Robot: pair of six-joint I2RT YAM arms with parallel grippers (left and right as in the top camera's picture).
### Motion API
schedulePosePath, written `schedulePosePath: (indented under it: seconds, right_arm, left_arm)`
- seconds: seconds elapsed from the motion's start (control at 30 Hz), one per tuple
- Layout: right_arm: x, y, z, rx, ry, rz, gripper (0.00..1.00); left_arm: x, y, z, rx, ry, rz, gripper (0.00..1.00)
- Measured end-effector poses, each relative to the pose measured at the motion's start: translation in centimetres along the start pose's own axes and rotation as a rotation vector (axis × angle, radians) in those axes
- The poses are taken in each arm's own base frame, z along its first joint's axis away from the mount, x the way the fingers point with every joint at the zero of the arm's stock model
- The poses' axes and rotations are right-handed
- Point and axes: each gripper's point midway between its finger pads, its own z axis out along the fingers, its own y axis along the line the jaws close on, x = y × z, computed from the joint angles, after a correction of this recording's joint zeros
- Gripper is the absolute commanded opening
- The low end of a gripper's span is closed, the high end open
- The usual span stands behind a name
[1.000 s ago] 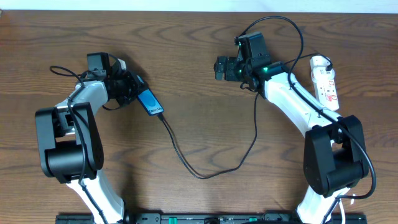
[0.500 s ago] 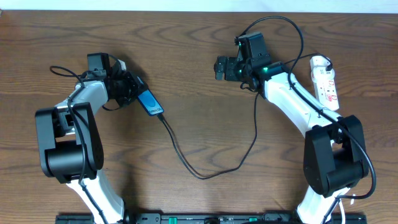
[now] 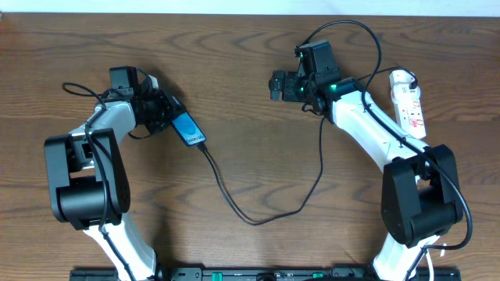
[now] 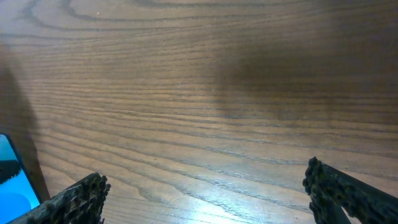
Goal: Plug charger to phone and switch on socket
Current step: 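Set the phone flat on the table with the left gripper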
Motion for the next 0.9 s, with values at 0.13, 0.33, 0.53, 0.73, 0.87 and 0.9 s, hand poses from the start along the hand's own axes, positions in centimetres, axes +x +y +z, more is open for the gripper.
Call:
schedulePosePath:
  seconds: [0.13,0.33,0.53,0.73,0.87,0.9]
  right_arm:
    - [0.0,0.0,0.0,0.0,-0.001,0.0,0.99]
    - [0.0,0.0,0.0,0.0,0.0,0.0,0.99]
    - [0.0,0.0,0.0,0.0,-0.001,0.0,0.99]
    - [0.0,0.0,0.0,0.0,-0.001,0.0,0.99]
    - [0.0,0.0,0.0,0.0,-0.002,0.0,0.99]
    - [-0.1,0.0,0.0,-0.001,-0.003,0.0,0.99]
  left_arm:
    - [0.0,0.0,0.0,0.0,0.0,0.0,0.25]
    - [0.0,0.0,0.0,-0.003,-0.002,0.0,0.3]
    - [0.0,0.0,0.0,0.002,0.0,-0.005,0.6]
    - [-0.3,-0.7,-0.3,0.024,-0.006,0.012,0.74]
    - [-0.3,-0.9,-0.3,0.032,-0.005,0.014,0.8]
    - [-0.3,-1.0,-0.4,0.033,-0.006,0.014,0.82]
